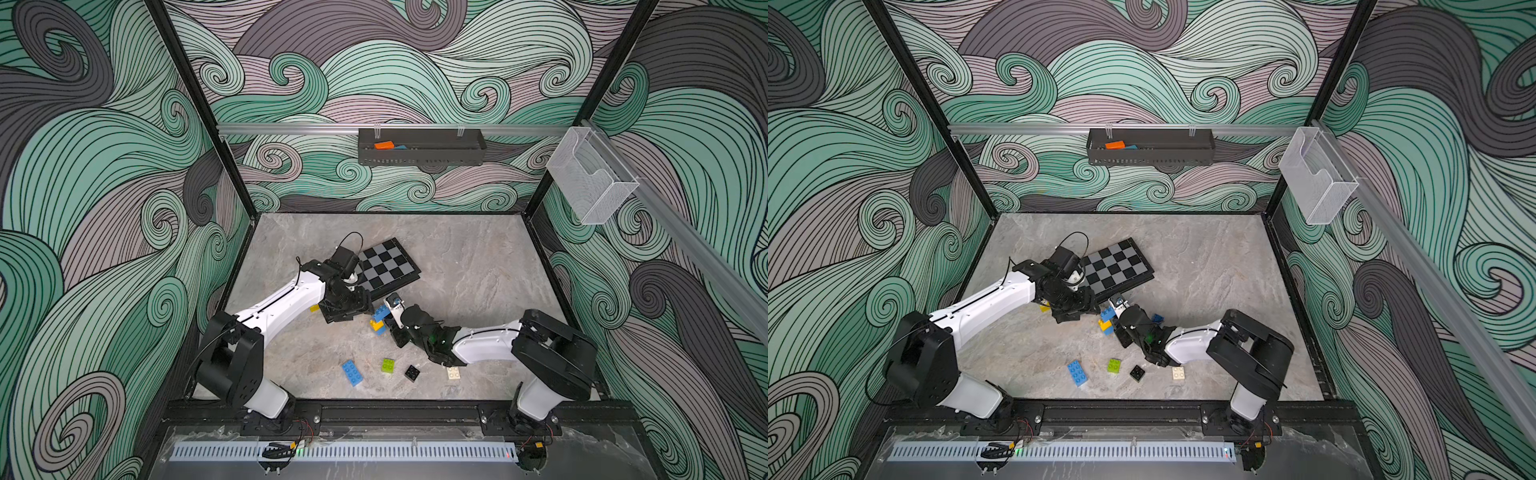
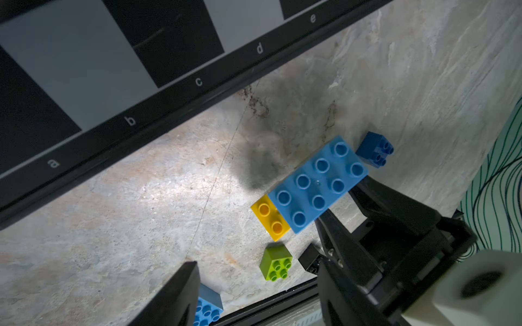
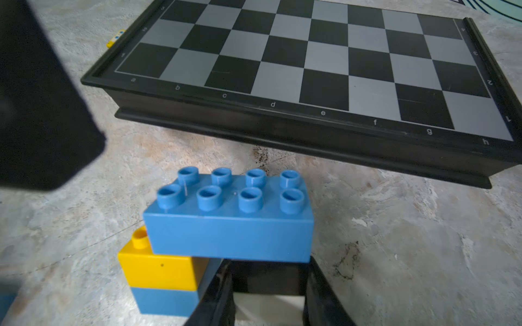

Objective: Assemble a giraffe with lego
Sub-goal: Adjust the lego brick at the center of the board.

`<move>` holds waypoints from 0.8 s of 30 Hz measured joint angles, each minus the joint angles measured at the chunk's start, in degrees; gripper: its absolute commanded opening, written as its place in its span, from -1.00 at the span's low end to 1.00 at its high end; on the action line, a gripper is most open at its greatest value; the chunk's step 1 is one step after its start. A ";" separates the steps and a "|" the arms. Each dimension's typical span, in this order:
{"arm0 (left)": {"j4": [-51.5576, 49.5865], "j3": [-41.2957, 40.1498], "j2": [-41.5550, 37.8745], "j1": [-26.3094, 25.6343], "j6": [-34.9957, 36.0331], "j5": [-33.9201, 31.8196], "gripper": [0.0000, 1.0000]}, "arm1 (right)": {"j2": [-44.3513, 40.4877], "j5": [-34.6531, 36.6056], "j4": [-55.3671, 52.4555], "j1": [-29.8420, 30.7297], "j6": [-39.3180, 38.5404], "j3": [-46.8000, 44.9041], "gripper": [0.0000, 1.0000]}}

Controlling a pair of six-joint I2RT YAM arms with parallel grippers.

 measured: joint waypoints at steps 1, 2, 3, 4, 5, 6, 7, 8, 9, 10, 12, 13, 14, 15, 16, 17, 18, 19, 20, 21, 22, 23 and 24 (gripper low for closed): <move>-0.28 0.09 0.39 0.13 0.28 -0.07 0.41 | 0.92 0.83 1.11 0.46 -0.11 -0.11 -0.57; -0.59 0.28 0.79 0.26 0.55 -0.20 0.40 | 1.53 1.38 2.12 0.85 -0.17 -0.33 -0.57; -0.87 0.55 1.16 0.44 0.79 -0.26 0.40 | 2.19 2.05 3.19 1.27 -0.20 -0.61 -0.57; -1.11 0.90 1.57 0.63 1.09 -0.31 0.40 | 2.84 2.71 4.50 1.70 -0.11 -1.01 -0.57; -1.31 1.29 1.95 0.72 1.36 -0.37 0.40 | 3.28 3.26 5.70 2.03 -0.09 -1.29 -0.57; -1.44 1.66 2.32 0.85 1.64 -0.42 0.40 | 3.69 3.76 7.02 2.32 0.00 -1.66 -0.56; -1.53 2.03 2.69 0.98 1.92 -0.42 0.40 | 4.02 4.13 8.33 2.58 0.07 -2.12 -0.56; -1.57 2.23 2.95 1.03 2.16 -0.42 0.40 | 4.26 4.52 9.44 2.75 0.22 -2.51 -0.56; -1.68 2.43 3.32 1.03 2.51 -0.42 0.40 | 4.46 5.01 10.64 2.97 0.31 -3.08 -0.55; -1.73 2.51 3.58 1.03 2.75 -0.42 0.40 | 4.52 5.31 11.34 3.06 0.50 -3.52 -0.54; -1.79 2.51 4.46 1.05 3.17 -0.42 0.40 | 4.55 6.03 13.38 3.30 0.92 -4.87 -0.51; -1.79 2.51 4.85 1.05 3.32 -0.42 0.40 | 4.55 6.34 14.21 3.37 1.16 -5.49 -0.50; -1.77 2.51 5.38 1.05 3.45 -0.39 0.39 | 4.55 6.51 15.15 3.41 1.42 -6.19 -0.49; -1.77 2.51 5.88 1.05 3.56 -0.39 0.39 | 4.55 6.67 16.17 3.52 1.66 -6.88 -0.48; -1.77 2.51 6.29 1.05 3.67 -0.39 0.39 | 4.55 6.86 17.05 3.58 1.75 -7.48 -0.47; -1.77 2.51 6.78 1.05 3.76 -0.37 0.40 | 4.55 6.95 17.90 3.69 1.86 -8.11 -0.46; -1.77 2.51 7.10 1.05 3.82 -0.35 0.40 | 4.55 7.10 18.64 3.85 1.95 -8.61 -0.45; -1.77 2.51 7.37 1.03 3.89 -0.35 0.40 | 4.59 7.23 19.30 3.98 2.03 -9.01 -0.44; -1.75 2.51 7.48 1.05 3.98 -0.35 0.40 | 4.68 7.34 20.02 4.11 2.12 -9.42 -0.43; -1.73 2.51 7.48 1.03 4.07 -0.24 0.40 | 4.85 7.50 20.81 4.24 2.25 -9.86 -0.43; -1.70 2.51 7.48 1.03 4.17 -0.09 0.40 | 5.01 7.65 21.49 4.35 2.49 -10.19 -0.42; -1.66 2.51 7.45 1.03 4.22 0.11 0.40 | 5.16 7.82 22.08 4.48 2.69 -10.49 -0.42; -1.68 2.51 7.45 1.01 4.22 0.28 0.40 | 5.25 8.02 22.56 4.61 2.91 -10.75 -0.42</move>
